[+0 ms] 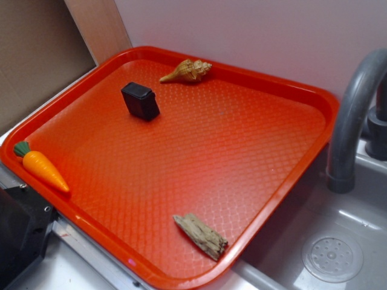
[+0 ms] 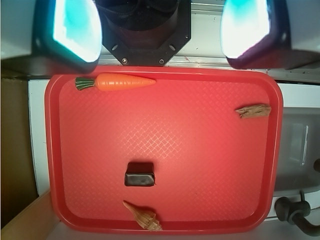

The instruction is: Grab the wood chip.

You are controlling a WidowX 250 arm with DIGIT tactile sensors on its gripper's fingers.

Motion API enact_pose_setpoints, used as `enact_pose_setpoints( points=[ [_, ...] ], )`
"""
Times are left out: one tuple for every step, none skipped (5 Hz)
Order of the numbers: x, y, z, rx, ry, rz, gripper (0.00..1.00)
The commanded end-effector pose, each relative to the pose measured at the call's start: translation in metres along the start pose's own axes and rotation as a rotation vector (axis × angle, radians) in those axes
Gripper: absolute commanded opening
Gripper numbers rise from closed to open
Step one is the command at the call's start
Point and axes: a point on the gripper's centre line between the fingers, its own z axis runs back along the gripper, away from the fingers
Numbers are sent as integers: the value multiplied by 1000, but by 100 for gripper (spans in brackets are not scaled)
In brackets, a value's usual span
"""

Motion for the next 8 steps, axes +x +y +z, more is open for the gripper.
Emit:
enact_pose_setpoints(
  points=[
    [0,0,0,0,0,0,100],
    [16,-14,-19,-98,-48,-244,100],
    [37,-35,-32,-83,-113,-502,100],
    [54,-61,-53,-157,-177,-746,100],
    [53,-82,-73,-236,-167,-985,100],
    [41,-112,-102,-291,-76,-1224,100],
    [23,-125,-122,-302,2,-1472,100],
    [12,-132,-153,-315,61,-1719,100]
  ],
)
